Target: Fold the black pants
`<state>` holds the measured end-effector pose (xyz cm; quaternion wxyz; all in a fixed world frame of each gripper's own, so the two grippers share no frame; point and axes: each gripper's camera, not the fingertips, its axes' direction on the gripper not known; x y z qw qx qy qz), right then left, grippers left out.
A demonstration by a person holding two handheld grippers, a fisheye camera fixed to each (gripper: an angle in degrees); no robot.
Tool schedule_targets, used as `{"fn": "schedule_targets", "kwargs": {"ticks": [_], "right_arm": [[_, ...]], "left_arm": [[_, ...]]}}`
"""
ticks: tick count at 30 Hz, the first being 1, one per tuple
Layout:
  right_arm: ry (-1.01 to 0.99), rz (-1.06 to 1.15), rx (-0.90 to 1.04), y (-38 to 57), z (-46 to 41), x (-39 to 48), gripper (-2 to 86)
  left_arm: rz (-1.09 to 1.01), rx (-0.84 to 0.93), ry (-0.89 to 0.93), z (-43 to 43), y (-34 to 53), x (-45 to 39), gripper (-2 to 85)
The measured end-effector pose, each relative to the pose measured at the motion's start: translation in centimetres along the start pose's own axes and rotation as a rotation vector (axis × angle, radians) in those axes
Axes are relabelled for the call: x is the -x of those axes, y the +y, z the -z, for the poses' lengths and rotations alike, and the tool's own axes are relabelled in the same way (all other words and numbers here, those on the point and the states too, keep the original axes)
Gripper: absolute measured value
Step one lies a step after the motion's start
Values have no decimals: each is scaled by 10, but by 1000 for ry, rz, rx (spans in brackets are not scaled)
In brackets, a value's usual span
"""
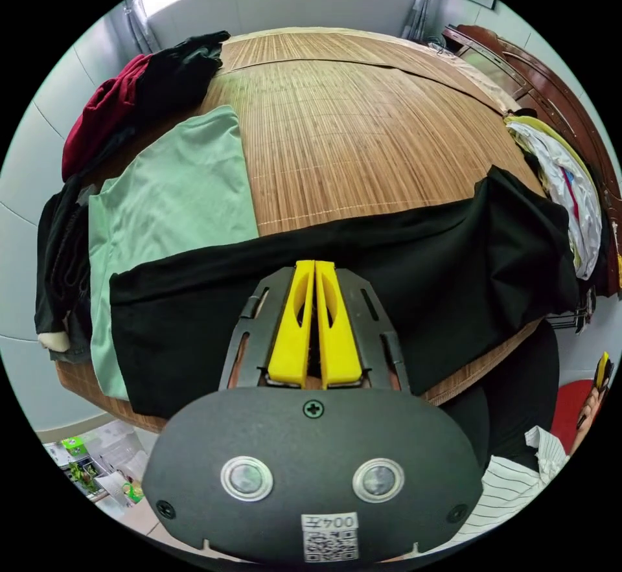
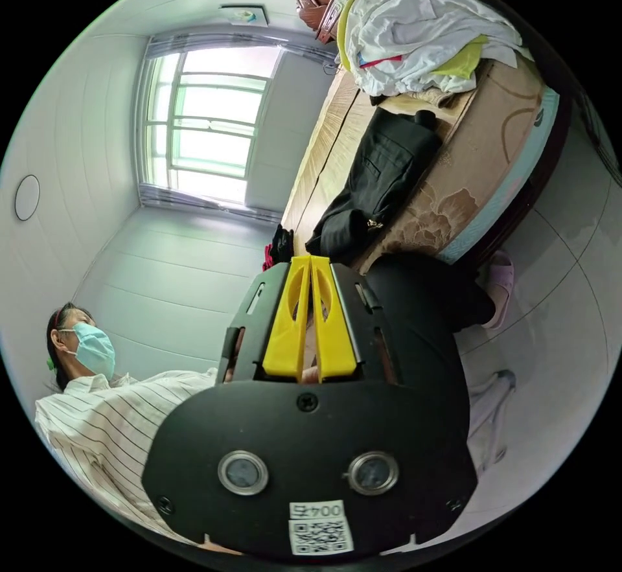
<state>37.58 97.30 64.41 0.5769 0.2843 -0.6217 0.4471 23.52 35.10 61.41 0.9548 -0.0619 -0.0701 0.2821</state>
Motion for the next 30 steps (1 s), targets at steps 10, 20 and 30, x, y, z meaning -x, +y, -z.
{"fn": "schedule_targets", "kwargs": {"ticks": [10, 20, 30], "right_arm": [[341, 260, 176, -22, -137, 16, 106], [562, 341, 319, -56, -282, -22, 111], [267, 434, 212, -94, -291, 52, -6]], "left_arm": [[161, -158, 117, 84, 52, 29, 1], [285, -261, 223, 167, 229, 60, 1], [351, -248, 269, 195, 301, 82, 1]]}}
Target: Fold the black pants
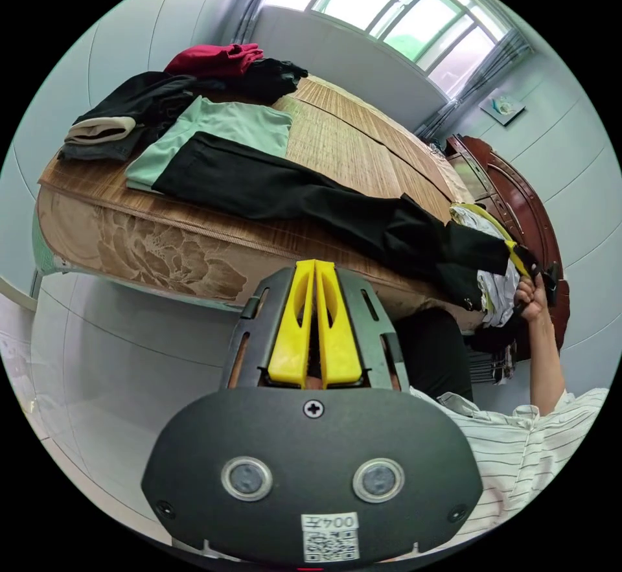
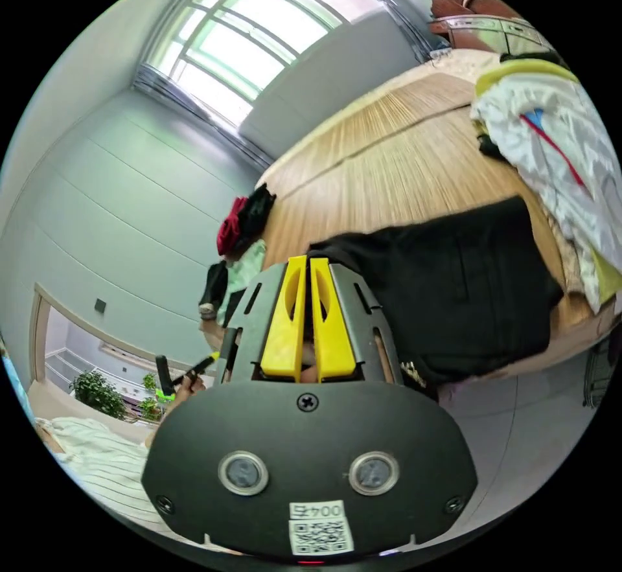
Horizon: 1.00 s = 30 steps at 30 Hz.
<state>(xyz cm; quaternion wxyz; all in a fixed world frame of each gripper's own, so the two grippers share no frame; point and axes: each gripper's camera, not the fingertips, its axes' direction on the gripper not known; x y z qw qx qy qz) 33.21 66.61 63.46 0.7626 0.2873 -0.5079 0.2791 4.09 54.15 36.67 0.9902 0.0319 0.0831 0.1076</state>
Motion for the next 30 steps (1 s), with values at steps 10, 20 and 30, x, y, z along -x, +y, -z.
{"fn": "schedule_targets", "kwargs": {"ticks": [10, 20, 30], "right_arm": [[117, 108, -333, -161, 111, 60, -7], [617, 44, 19, -177, 27, -87, 46], [243, 472, 268, 64, -144, -32, 47]], "left_arm": [[34, 37, -16, 4, 7, 26, 1], [43, 58, -48, 0, -1, 41, 0], [-27, 43, -24, -5, -12, 27, 0]]}}
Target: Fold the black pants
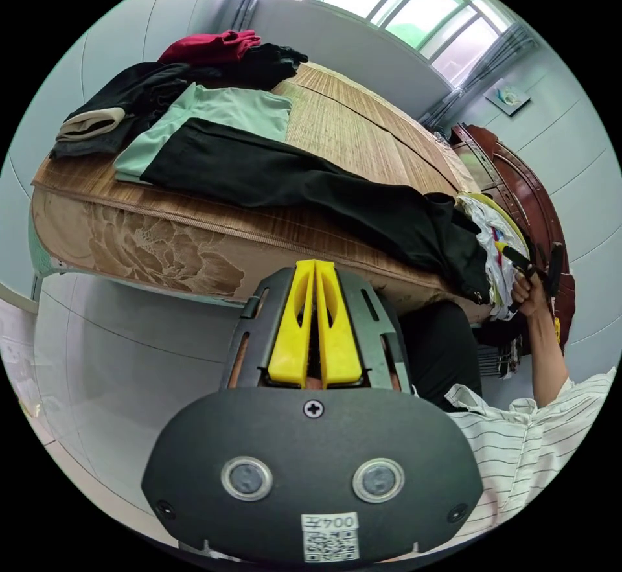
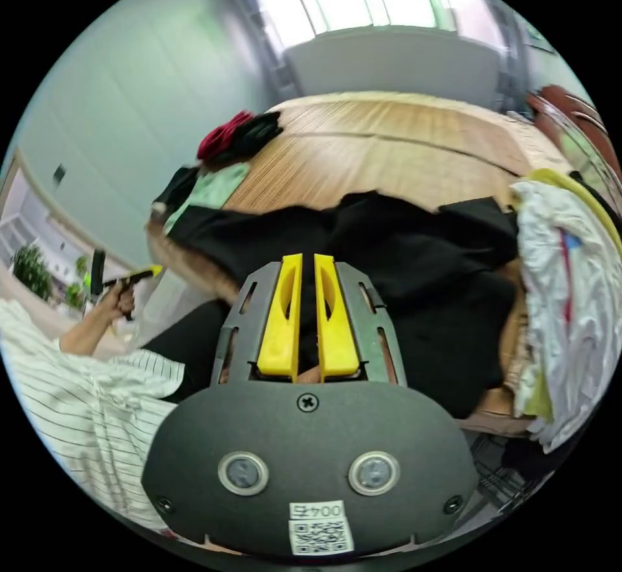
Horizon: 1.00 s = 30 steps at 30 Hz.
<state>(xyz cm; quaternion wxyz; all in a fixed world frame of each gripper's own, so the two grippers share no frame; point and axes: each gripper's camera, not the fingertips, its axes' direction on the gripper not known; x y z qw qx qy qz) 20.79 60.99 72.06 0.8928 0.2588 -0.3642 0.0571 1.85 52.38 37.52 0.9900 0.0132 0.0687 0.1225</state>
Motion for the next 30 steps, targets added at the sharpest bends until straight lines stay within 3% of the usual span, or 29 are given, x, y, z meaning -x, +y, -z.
{"fn": "schedule_targets", "kwargs": {"ticks": [2, 8, 14, 22, 25, 30], "right_arm": [[-6, 99, 119, 23, -73, 47, 56], [162, 256, 301, 43, -173, 84, 74], [198, 360, 376, 63, -182, 80, 20], [210, 359, 344, 73, -156, 70, 43], [249, 303, 287, 65, -144, 61, 40], [300, 283, 480, 79, -199, 40, 38]], "left_arm": [[-18, 4, 8, -2, -2, -8, 0], [-58, 10, 0, -5, -1, -22, 0], [-22, 20, 6, -15, 1, -19, 0], [-72, 22, -60, -32, -26, -36, 1], [-118, -12, -93, -37, -63, -48, 2], [-352, 14, -215, -91, -149, -104, 7]]}}
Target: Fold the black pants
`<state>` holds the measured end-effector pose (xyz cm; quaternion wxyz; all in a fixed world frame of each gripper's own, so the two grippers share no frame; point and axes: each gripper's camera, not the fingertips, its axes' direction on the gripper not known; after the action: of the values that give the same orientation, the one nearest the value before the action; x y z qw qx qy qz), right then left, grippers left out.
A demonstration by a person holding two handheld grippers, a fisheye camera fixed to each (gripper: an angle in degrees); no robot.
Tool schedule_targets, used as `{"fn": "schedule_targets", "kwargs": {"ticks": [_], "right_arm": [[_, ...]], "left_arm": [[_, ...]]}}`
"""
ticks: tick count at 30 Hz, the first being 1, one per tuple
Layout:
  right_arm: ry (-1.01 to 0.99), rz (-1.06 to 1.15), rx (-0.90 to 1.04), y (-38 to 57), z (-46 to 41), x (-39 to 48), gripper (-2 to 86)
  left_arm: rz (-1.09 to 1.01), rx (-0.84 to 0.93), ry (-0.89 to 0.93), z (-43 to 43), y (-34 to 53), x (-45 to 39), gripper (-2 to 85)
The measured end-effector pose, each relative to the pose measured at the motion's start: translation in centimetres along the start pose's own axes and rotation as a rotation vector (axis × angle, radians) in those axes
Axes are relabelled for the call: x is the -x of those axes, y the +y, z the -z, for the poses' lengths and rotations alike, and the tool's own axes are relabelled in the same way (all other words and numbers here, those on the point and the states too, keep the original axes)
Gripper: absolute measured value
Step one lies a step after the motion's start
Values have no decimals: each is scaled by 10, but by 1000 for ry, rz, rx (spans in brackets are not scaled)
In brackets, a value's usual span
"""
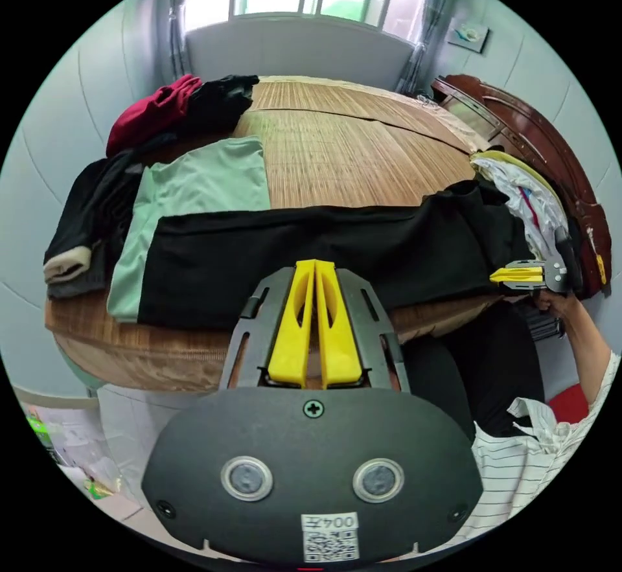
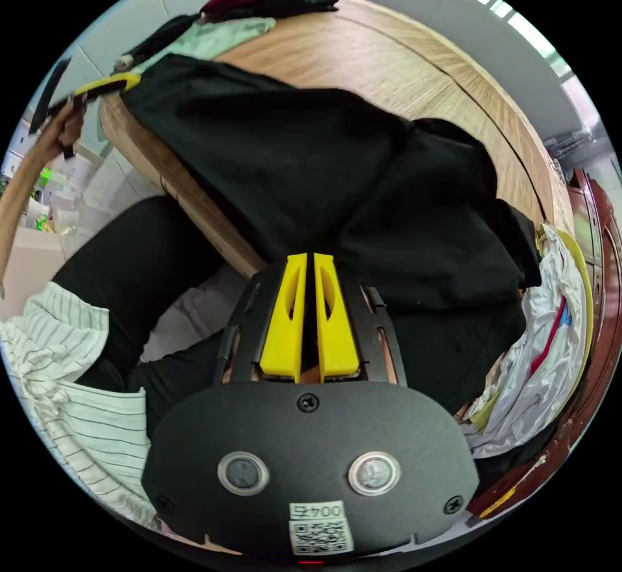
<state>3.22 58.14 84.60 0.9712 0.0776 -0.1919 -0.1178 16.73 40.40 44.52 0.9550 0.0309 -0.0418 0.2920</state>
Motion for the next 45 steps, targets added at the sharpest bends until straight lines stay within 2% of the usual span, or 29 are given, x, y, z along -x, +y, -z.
{"fn": "schedule_targets", "kwargs": {"ticks": [5, 11, 16, 21, 29, 32, 38, 42, 45], "right_arm": [[77, -5, -15, 10, -20, 8, 37], [10, -30, 0, 16, -24, -14, 37], [-16, -44, -8, 25, -27, -28, 36], [-22, -54, -8, 32, -28, -38, 34], [5, -59, -26, 43, -21, -47, 5], [-10, -85, -35, 48, -24, -52, -4], [-62, -119, -44, 58, -21, -72, -6], [-72, -129, -47, 62, -22, -80, -6], [-78, -139, -47, 64, -21, -85, -6]], "left_arm": [[-176, 5, -100, -49, -62, -43, 33], [-382, 106, -254, -109, -94, -86, 91], [-442, 136, -230, -136, -105, -103, 88], [-351, 146, -102, -153, -115, -90, 22], [-196, 123, -128, -163, -129, -67, 12], [-90, 216, -81, -203, -125, -53, 20], [-192, 134, -108, -185, -102, -58, 43], [-44, 69, -134, -146, -64, 19, 54], [168, 66, 15, -134, -8, 105, 64]]}}
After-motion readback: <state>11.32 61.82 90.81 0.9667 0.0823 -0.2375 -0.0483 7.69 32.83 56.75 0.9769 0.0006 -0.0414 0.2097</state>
